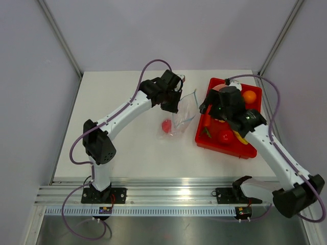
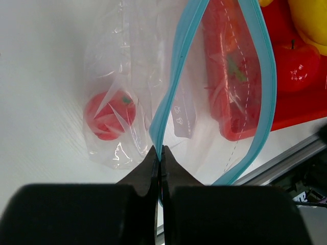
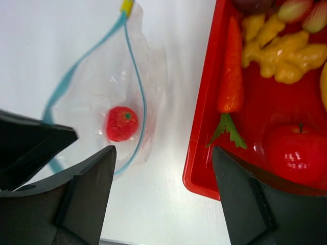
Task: Place the food in the zip-top bag and seal the zipper
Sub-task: Pick up the fake fruit from the bin, then place the fake fruit in the zipper food storage bag.
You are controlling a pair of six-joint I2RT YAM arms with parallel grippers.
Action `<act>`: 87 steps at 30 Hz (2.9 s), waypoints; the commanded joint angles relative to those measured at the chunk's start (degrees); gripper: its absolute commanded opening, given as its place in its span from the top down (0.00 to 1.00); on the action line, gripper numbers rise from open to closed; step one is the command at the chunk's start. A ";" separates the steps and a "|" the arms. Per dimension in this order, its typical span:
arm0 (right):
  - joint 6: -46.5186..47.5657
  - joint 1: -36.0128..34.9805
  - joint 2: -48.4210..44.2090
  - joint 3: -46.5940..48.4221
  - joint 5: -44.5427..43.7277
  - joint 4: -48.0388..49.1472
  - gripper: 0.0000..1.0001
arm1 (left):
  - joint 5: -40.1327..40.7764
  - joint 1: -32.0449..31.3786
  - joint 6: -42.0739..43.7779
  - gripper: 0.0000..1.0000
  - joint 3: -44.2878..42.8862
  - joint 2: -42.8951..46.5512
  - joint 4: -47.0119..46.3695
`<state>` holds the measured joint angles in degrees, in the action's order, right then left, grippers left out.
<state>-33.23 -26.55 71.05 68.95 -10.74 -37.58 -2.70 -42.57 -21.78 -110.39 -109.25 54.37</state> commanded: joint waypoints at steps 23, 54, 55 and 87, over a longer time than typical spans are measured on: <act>-4.91 20.48 1.19 -20.26 1.78 2.33 0.02 | 3.23 -0.59 -0.81 1.00 0.44 0.36 -2.34; -1.57 19.52 -10.31 -4.71 10.48 -3.46 0.40 | 3.05 -1.99 -0.98 1.00 -0.97 -0.61 -2.07; -1.83 17.69 -10.40 -2.35 10.48 -3.72 0.40 | 1.57 -1.99 -1.07 1.00 -0.97 -0.70 -2.07; -3.24 -3.42 10.08 10.77 3.80 0.85 0.07 | -1.34 -1.91 -1.16 1.00 -0.44 1.06 -2.51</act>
<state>-37.21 -29.56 82.89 77.03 -4.25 -37.19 -2.92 -44.25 -22.87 -109.34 -109.78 53.95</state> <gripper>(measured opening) 0.929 0.008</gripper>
